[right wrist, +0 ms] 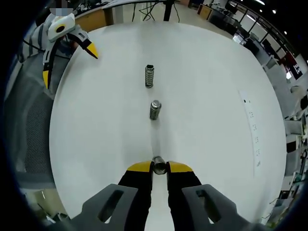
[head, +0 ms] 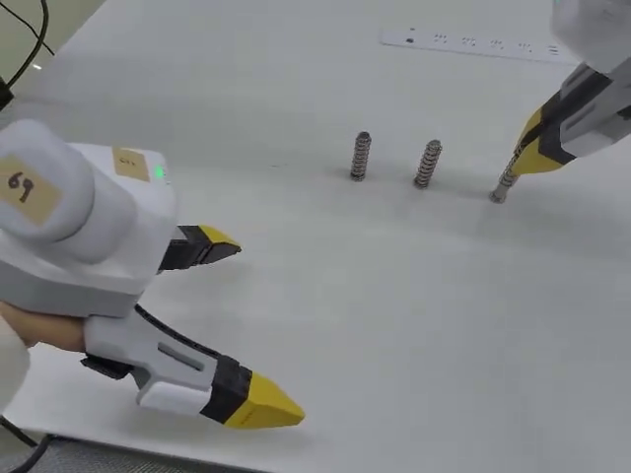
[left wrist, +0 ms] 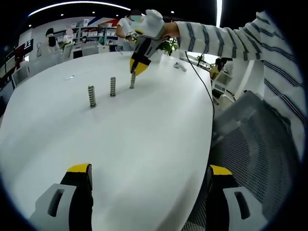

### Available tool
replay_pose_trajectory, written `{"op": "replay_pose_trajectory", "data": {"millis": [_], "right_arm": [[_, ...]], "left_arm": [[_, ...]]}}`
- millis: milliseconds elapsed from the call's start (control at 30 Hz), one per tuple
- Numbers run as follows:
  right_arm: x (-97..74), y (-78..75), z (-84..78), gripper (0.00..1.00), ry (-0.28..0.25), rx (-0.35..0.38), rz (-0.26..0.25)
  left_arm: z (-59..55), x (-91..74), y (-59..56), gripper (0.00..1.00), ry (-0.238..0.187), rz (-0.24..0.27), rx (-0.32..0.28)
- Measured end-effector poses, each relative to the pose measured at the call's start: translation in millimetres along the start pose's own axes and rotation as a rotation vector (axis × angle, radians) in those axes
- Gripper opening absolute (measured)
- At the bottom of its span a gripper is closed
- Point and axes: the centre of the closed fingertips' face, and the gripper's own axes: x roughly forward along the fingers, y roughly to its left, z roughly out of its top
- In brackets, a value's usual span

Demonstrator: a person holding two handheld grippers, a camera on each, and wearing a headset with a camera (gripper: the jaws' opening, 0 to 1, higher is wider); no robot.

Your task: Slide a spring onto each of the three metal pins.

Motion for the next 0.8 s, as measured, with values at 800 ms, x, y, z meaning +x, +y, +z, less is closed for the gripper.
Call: {"op": "replay_pose_trajectory", "data": {"millis": [800], "right_arm": [[17.3,-1.0,-5.2,0.10,0.012,0.051,-0.003]], "left_arm": [[-3.0,-1.4,5.3,0.92,0.009,0.020,-0.018]]}}
